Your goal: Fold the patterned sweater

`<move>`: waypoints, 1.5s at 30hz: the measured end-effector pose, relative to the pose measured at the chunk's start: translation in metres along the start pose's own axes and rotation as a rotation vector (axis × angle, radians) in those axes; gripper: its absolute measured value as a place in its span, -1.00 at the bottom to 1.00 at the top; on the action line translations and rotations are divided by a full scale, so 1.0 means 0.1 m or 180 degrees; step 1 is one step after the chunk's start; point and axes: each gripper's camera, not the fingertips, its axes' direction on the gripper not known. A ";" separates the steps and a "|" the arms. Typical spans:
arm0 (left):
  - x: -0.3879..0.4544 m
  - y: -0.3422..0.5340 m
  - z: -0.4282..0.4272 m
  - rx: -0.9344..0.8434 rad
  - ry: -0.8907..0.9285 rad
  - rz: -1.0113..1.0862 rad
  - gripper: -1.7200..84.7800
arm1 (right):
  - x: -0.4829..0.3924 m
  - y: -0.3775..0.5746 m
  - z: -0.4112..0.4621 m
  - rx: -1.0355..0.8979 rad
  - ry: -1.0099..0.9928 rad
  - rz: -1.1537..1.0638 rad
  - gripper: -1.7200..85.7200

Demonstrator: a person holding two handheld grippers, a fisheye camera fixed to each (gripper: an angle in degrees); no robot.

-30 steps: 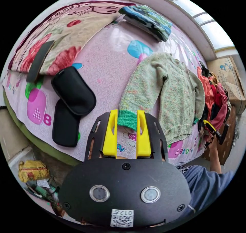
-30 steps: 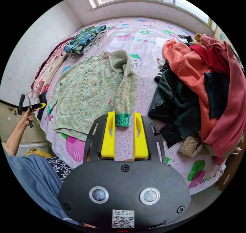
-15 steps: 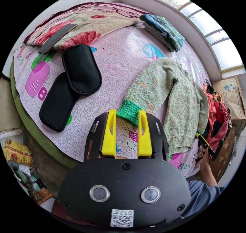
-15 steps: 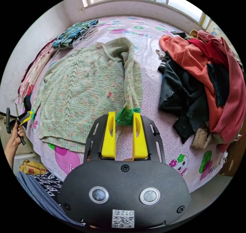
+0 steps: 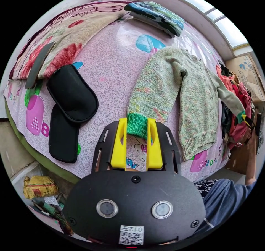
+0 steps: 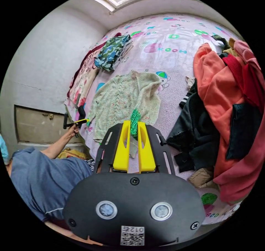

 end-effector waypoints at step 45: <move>0.62 -1.88 -0.33 0.0131 0.2550 0.1197 -0.94 | 1.19 0.95 1.70 -0.0081 -0.0609 0.0339 -0.88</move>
